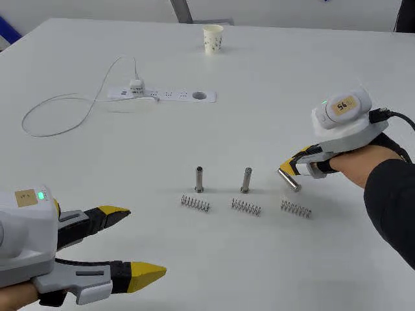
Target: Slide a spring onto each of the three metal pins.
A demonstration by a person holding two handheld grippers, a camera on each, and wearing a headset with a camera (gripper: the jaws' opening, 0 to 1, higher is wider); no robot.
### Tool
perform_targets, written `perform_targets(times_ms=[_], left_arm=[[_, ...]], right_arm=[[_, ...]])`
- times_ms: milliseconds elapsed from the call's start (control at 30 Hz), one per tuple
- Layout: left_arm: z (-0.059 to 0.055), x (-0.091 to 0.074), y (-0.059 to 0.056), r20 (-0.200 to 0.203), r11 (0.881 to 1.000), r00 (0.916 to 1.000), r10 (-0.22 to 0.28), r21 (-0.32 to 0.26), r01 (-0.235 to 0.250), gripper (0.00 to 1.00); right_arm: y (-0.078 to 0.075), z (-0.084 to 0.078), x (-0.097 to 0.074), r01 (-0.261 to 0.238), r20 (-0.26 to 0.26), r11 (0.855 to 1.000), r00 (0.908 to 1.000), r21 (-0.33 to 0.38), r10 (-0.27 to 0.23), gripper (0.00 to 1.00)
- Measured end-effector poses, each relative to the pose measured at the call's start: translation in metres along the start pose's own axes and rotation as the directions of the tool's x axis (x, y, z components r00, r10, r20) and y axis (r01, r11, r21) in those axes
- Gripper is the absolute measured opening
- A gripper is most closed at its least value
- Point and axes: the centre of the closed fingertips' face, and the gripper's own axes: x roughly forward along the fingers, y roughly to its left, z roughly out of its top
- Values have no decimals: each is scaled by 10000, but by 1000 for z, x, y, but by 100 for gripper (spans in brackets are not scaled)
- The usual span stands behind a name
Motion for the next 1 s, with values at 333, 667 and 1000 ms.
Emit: perform_targets(times_ms=[333, 667, 1000], left_arm=[[-3, 0, 3, -36, 10000, 10000, -9, -87, 9, 73], [-4, 1, 5, -51, 9998, 10000, 21, -172, -21, 73], [-6, 0, 7, -71, 9997, 10000, 60, -225, -61, 72]], right_arm=[[-2, -9, 13, 133, -491, 9994, 9987, 311, -118, 16], [0, -12, 22, 90, -678, 9989, 9977, 462, -58, 14], [-3, -14, 27, 81, -827, 9976, 9966, 688, -24, 11]])
